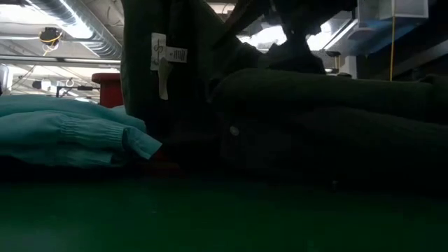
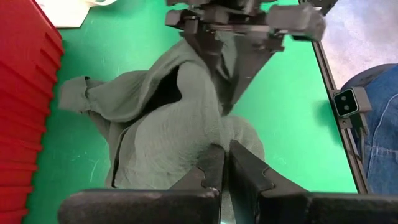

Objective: Fold Laundry from Bin
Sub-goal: Fold the green polo shirt from the red laundry bin

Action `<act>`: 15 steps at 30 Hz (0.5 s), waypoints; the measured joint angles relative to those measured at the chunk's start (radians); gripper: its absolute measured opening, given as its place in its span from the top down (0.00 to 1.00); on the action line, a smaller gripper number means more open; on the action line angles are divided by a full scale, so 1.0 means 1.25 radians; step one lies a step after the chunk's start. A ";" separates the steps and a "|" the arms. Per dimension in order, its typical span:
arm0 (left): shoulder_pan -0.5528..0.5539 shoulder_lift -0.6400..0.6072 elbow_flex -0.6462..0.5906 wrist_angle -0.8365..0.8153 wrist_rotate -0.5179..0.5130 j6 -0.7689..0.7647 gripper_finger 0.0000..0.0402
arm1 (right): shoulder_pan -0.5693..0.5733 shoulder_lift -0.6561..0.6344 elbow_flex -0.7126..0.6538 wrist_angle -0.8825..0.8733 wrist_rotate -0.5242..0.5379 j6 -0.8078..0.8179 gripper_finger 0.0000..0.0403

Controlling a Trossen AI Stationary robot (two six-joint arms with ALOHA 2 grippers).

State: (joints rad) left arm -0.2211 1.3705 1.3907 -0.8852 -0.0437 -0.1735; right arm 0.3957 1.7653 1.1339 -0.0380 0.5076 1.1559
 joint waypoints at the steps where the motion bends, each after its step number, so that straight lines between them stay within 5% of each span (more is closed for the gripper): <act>1: 0.000 0.000 0.000 0.000 0.000 0.000 0.98 | -0.005 0.000 0.000 -0.005 0.000 0.004 0.44; 9: 0.000 0.000 0.000 0.000 -0.001 0.000 0.98 | -0.036 0.000 0.000 -0.077 -0.010 0.061 0.48; 15: 0.000 0.000 0.000 0.000 0.000 0.000 0.98 | -0.035 0.000 0.000 -0.083 -0.044 0.058 0.73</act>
State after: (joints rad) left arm -0.2211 1.3705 1.3907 -0.8852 -0.0441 -0.1734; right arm 0.3525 1.7653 1.1339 -0.1412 0.4522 1.2289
